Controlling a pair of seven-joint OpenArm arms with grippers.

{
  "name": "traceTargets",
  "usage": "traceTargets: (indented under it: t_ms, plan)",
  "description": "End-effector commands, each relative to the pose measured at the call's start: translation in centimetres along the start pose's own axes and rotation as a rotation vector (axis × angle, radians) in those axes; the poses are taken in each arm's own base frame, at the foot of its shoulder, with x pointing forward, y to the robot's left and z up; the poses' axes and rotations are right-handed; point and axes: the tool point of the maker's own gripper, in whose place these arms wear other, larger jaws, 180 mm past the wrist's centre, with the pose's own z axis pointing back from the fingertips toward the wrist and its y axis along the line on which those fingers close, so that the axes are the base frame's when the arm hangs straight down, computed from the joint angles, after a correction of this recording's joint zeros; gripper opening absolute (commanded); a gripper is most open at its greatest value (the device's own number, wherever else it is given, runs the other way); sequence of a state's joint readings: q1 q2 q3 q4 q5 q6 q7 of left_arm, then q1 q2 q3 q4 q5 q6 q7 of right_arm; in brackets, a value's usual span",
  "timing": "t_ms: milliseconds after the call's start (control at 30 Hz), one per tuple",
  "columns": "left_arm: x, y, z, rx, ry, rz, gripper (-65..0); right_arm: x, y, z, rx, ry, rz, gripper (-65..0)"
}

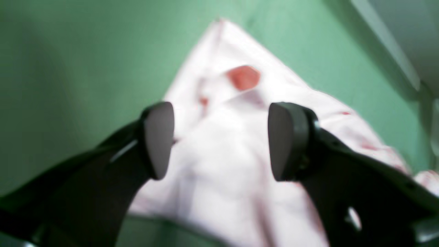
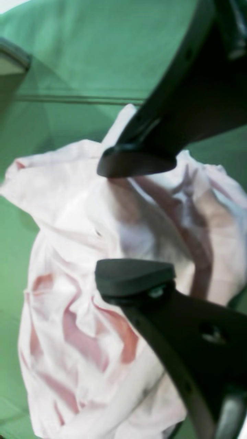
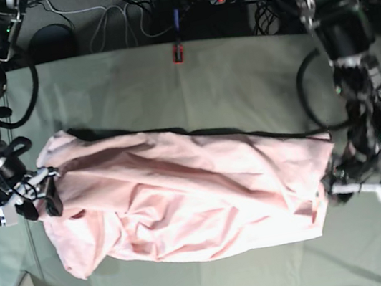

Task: Layout the t-shirt on the table in an organized manner, then fold the t-shirt properly
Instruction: 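Move the left gripper along the shirt toward its hem and grasp it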

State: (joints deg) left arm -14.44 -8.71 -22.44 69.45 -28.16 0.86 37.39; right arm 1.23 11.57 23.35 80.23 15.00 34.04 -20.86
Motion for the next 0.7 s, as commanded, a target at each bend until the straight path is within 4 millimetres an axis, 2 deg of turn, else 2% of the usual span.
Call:
traceTargets:
  t_ms: [0,100,200,267,400,600,667]
  plan:
    - [0.6,0.5,0.4,0.002,-0.021,0.009,-23.4,2.1,-0.5,0.1,-0.002,-0.061,0.012,-27.7]
    - [-1.4,3.8,1.2,0.065,0.007,0.035,-23.3,1.9,-0.2,0.0,0.001,-0.061,0.005,-27.7]
    - [-3.7,5.5,0.9,0.098,0.048,0.054,-23.3,1.8,0.1,-0.1,0.006,-0.061,-0.001,-27.7]
    - [-4.4,6.3,0.7,0.116,0.039,0.064,-23.3,1.6,0.5,-0.2,0.012,-0.061,-0.01,-27.7]
    - [-5.5,7.2,0.2,0.14,0.045,0.081,-23.3,1.0,0.8,-0.1,0.015,-0.052,-0.019,-27.7]
    - [-5.9,7.1,0.1,0.135,0.055,0.094,-23.8,0.8,0.7,-0.1,0.014,-0.045,-0.019,-27.7]
    - [-5.9,7.1,0.1,0.135,0.053,0.094,-28.2,0.8,0.7,-0.1,0.014,-0.045,-0.019,-27.7]
